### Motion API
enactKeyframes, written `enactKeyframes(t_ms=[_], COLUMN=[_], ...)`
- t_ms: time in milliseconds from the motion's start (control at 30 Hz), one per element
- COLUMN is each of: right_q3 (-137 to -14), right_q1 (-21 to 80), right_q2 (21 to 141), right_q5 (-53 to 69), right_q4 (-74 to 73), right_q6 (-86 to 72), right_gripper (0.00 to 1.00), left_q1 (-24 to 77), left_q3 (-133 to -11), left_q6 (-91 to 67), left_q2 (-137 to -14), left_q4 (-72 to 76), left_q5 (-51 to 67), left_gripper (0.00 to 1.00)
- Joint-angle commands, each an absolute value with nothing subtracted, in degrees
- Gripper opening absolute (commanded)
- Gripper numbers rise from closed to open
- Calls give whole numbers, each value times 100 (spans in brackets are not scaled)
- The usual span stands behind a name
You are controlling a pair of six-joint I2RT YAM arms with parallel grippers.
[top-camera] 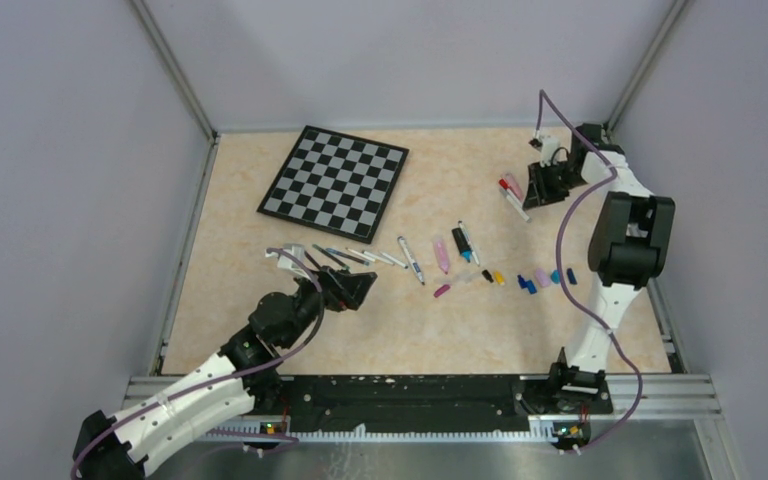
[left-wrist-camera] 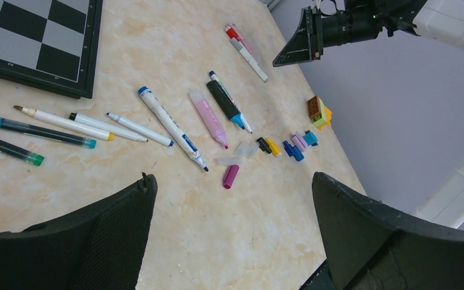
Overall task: Open the pen caps
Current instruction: Pick up the pen from the center of the board.
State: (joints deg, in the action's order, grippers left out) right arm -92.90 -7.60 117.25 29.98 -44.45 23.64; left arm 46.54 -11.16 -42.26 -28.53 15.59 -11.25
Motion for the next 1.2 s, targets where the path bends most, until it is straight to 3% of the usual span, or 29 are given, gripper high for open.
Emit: enactKeyframes(t_ms=[0, 767, 1167], right_q3=[-9555, -9408, -8687], right_q1=[-686, -144, 355], right_q2=[11812, 12110, 11896], right_q5=[2737, 1700, 1218], right_q4=[-4517, -4390, -3990], right_q6=[2503, 2772, 2835], right_gripper=[29, 25, 12], left_q1=[4626, 4630, 4624], left_q3=[-1283, -1271, -1255], left_q6=[-4170, -4215, -4210], left_q2=[-2886, -2858, -2783], left_q4=[1735, 1688, 1636], left_q5=[-1155, -1175, -1190], left_gripper=[99, 99, 99])
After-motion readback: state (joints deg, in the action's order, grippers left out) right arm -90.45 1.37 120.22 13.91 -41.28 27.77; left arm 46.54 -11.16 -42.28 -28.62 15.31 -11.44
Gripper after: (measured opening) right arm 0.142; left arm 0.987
